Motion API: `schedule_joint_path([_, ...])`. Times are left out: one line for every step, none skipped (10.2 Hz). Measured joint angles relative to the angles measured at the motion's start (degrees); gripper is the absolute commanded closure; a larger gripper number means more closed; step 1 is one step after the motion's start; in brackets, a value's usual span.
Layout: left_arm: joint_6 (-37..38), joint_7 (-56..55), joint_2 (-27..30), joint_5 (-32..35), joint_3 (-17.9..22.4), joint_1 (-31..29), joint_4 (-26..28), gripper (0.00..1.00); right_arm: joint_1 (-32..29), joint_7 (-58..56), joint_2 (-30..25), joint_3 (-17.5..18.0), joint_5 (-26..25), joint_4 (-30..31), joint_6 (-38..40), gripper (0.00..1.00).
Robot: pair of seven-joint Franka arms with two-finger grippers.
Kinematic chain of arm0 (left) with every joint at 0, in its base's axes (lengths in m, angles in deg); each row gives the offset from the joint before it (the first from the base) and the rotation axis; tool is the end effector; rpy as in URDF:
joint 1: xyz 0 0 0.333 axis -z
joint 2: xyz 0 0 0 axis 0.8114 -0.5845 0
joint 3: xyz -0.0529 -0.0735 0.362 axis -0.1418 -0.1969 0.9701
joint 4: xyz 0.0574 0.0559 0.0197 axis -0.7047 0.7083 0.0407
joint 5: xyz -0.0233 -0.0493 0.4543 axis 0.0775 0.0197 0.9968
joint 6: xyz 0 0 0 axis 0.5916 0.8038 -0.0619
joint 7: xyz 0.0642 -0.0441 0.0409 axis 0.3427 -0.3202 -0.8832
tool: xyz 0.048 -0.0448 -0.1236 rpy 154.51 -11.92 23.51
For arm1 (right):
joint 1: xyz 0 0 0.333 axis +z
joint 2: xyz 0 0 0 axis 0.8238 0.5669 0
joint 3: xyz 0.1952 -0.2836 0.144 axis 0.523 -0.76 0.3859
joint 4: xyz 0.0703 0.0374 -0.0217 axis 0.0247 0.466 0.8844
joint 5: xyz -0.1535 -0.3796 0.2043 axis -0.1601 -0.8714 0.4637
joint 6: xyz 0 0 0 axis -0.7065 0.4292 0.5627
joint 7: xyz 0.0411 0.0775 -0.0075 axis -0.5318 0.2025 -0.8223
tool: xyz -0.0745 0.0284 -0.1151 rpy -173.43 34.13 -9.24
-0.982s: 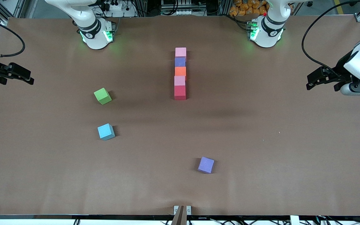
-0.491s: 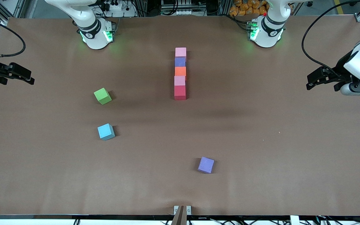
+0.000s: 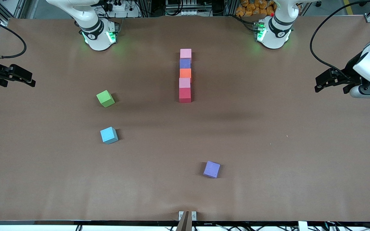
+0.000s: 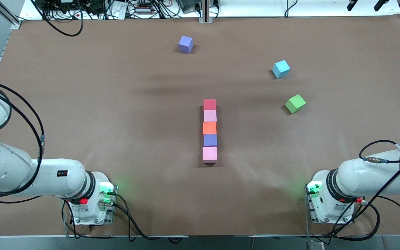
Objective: Arrange blocks into number 1
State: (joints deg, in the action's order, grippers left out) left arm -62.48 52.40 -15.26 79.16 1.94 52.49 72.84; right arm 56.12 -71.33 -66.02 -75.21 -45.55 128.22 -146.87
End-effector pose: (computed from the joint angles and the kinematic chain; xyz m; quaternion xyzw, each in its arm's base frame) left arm 0.6301 -0.0705 0.6344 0.9996 -0.0175 0.0095 0.0217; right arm 0.6179 -0.0074 0.6513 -0.9993 0.0129 0.0319 0.0136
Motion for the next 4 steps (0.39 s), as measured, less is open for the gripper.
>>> schedule_joint_path([0.00,0.00,0.00,0.00,-0.02,0.00,0.00,0.00,-0.03,0.00,0.00,0.00,0.00,0.00,0.00,0.00])
schedule_joint_path([0.00,0.00,0.00,0.00,-0.05,0.02,-0.02,0.00,-0.10,0.00,0.00,0.00,0.00,0.00,0.00,0.00])
schedule_joint_path([0.00,0.00,0.03,0.00,-0.14,0.06,-0.06,0.00,-0.20,0.00,0.00,0.00,0.00,0.00,0.00,0.00])
schedule_joint_path([0.00,0.00,0.07,0.00,-0.30,0.10,-0.11,0.00,-0.23,0.00,0.00,0.00,0.00,0.00,0.00,0.00])
